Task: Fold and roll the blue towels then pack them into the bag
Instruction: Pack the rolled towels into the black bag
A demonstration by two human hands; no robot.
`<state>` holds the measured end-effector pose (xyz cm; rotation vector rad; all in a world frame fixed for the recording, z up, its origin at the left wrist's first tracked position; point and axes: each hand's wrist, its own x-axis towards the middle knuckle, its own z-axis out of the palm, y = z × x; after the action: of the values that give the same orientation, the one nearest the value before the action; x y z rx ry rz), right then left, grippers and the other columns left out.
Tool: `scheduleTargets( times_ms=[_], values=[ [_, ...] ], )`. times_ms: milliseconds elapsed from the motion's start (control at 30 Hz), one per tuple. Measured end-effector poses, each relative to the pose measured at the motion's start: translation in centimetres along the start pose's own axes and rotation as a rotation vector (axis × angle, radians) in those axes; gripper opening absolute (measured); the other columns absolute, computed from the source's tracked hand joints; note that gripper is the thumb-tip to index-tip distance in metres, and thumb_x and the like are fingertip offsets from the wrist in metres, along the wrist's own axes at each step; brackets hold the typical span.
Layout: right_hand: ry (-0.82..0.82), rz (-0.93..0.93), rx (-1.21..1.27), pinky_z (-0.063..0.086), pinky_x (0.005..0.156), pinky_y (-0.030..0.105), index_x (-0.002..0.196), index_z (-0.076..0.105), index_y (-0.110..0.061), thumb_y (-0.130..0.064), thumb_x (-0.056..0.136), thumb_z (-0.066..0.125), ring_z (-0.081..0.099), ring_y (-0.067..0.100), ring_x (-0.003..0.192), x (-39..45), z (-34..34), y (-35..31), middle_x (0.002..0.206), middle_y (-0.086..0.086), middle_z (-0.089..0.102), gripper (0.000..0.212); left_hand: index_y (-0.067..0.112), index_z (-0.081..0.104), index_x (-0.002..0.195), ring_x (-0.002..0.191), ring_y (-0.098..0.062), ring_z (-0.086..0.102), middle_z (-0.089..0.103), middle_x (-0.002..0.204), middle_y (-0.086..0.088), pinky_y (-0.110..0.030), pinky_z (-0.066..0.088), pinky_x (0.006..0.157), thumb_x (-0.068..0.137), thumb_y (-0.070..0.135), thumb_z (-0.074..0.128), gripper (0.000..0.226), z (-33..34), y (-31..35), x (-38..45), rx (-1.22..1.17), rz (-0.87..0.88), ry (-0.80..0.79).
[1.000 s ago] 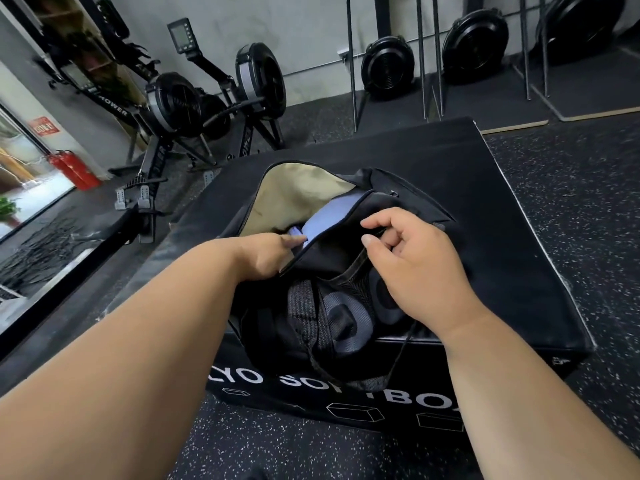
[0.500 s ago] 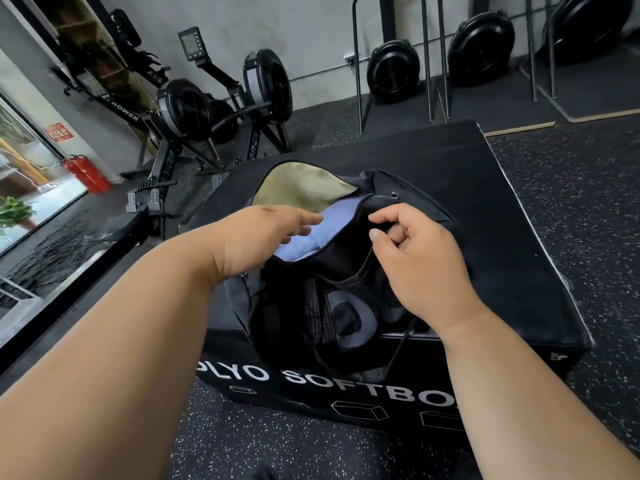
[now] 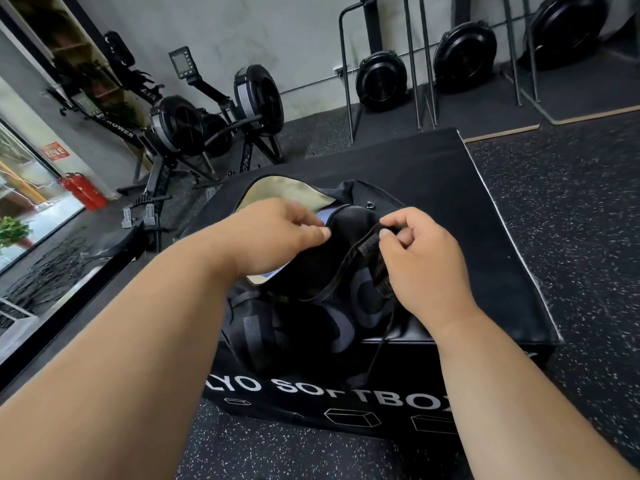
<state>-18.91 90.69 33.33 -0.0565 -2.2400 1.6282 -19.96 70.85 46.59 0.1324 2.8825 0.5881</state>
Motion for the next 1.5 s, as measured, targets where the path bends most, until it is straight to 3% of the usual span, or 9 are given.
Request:
scheduleTargets(
  times_ms=[167, 433, 533, 633, 733, 900, 1000, 1267, 1500],
  values=[
    [0.043, 0.063, -0.035, 0.054, 0.072, 0.039, 0.103, 0.064, -0.036, -0.03, 0.097, 0.06, 0.062, 0.01, 0.075, 0.4, -1.5, 1.0, 0.071, -0.011, 0.063, 0.009, 0.022, 0.067, 0.139, 0.12, -0.013, 0.062, 0.067, 0.128, 0.01, -0.026, 0.044, 0.102, 0.098, 0.051, 0.067, 0.05, 1.6, 3.6, 3.7, 0.002, -0.011, 0.032],
    [-0.02, 0.096, -0.186, 0.049, 0.101, 0.041, 0.131, 0.062, -0.041, -0.044, 0.096, 0.062, 0.055, 0.019, 0.114, 1.1, -2.5, 2.2, 0.117, -0.012, 0.054, 0.034, 0.016, 0.077, 0.109, 0.102, -0.026, 0.072, 0.076, 0.115, -0.003, -0.043, 0.057, 0.101, 0.092, 0.05, 0.07, 0.04, 3.6, 5.0, 7.2, -0.208, -0.172, 0.071],
    [-0.021, 0.101, -0.249, 0.038, 0.114, 0.038, 0.142, 0.059, -0.039, -0.046, 0.097, 0.062, 0.045, 0.021, 0.131, 1.3, -2.6, 2.5, 0.136, -0.009, 0.049, 0.045, 0.019, 0.074, 0.114, 0.089, -0.02, 0.074, 0.076, 0.105, -0.005, -0.032, 0.062, 0.084, 0.098, 0.019, 0.071, 0.016, 4.1, 5.2, 8.0, -0.472, -0.176, 0.03],
    [-0.082, 0.118, -0.295, 0.031, 0.121, 0.041, 0.153, 0.05, -0.035, -0.05, 0.1, 0.057, 0.039, 0.024, 0.141, 1.5, -2.5, 2.6, 0.154, -0.007, 0.045, 0.056, 0.018, 0.064, 0.14, 0.098, -0.024, 0.075, 0.075, 0.11, -0.006, -0.038, 0.062, 0.09, 0.098, -0.003, 0.065, 0.047, 4.1, 5.3, 8.9, -0.689, -0.168, 0.033],
    [-0.149, 0.15, -0.27, 0.031, 0.12, 0.041, 0.159, 0.039, -0.036, -0.051, 0.102, 0.052, 0.036, 0.023, 0.144, 1.7, -2.7, 2.6, 0.157, -0.007, 0.045, 0.061, 0.016, 0.074, 0.112, 0.099, -0.029, 0.075, 0.077, 0.105, -0.009, -0.044, 0.06, 0.097, 0.093, -0.004, 0.069, 0.028, 3.9, 5.7, 9.1, -0.602, -0.173, 0.003],
    [-0.16, 0.171, -0.216, 0.037, 0.117, 0.04, 0.157, 0.043, -0.039, -0.053, 0.101, 0.052, 0.042, 0.018, 0.141, 1.6, -3.1, 2.5, 0.147, -0.01, 0.055, 0.058, 0.028, 0.069, 0.133, 0.105, -0.034, 0.074, 0.073, 0.126, -0.014, -0.048, 0.061, 0.096, 0.09, -0.008, 0.063, 0.057, 3.8, 6.1, 9.0, -0.609, -0.103, -0.026],
    [-0.15, 0.177, -0.065, 0.047, 0.103, 0.037, 0.15, 0.051, -0.044, -0.057, 0.101, 0.049, 0.059, 0.003, 0.112, 1.7, -3.8, 2.2, 0.109, -0.015, 0.068, 0.05, 0.03, 0.065, 0.137, 0.105, -0.037, 0.075, 0.075, 0.123, -0.016, -0.045, 0.061, 0.095, 0.096, -0.013, 0.053, 0.06, 3.3, 6.3, 9.1, -0.673, 0.047, -0.053],
    [-0.08, 0.203, 0.057, 0.053, 0.093, 0.041, 0.124, 0.064, -0.044, -0.063, 0.102, 0.041, 0.062, 0.004, 0.092, 1.3, -4.4, 1.7, 0.093, -0.01, 0.07, 0.037, 0.027, 0.067, 0.137, 0.099, -0.001, 0.071, 0.078, 0.109, 0.006, -0.013, 0.054, 0.077, 0.093, -0.02, 0.054, 0.066, 2.6, 6.8, 7.5, -0.28, 0.2, -0.173],
    [-0.082, 0.152, 0.137, 0.053, 0.079, 0.036, 0.13, 0.064, -0.039, -0.053, 0.1, 0.056, 0.061, 0.006, 0.074, 1.7, -3.9, 2.0, 0.07, -0.014, 0.062, 0.033, 0.044, 0.052, 0.15, 0.124, -0.006, 0.066, 0.063, 0.144, 0.007, -0.039, 0.054, 0.108, 0.087, 0.004, 0.072, 0.077, 3.7, 6.6, 5.3, -0.141, 0.261, -0.101]
  ],
)
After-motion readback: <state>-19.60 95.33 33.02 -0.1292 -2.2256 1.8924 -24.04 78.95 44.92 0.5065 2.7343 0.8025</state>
